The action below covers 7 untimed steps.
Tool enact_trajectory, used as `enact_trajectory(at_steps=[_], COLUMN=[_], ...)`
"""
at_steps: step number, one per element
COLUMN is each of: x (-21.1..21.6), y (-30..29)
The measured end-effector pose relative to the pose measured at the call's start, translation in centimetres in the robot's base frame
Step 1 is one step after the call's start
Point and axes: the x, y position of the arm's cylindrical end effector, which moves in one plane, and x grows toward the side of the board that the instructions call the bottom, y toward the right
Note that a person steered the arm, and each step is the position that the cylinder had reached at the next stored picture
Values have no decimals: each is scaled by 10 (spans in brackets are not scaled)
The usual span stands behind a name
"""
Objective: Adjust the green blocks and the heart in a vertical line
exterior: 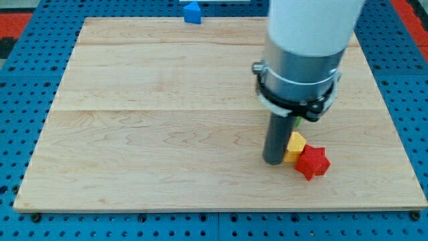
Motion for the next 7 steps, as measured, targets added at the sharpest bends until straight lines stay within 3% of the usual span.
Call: enact_trajectory(at_steps=[1, 2, 3, 5, 6, 7], x=[-4, -6, -37, -69, -79, -123], y=[23, -6, -33, 22, -20, -29])
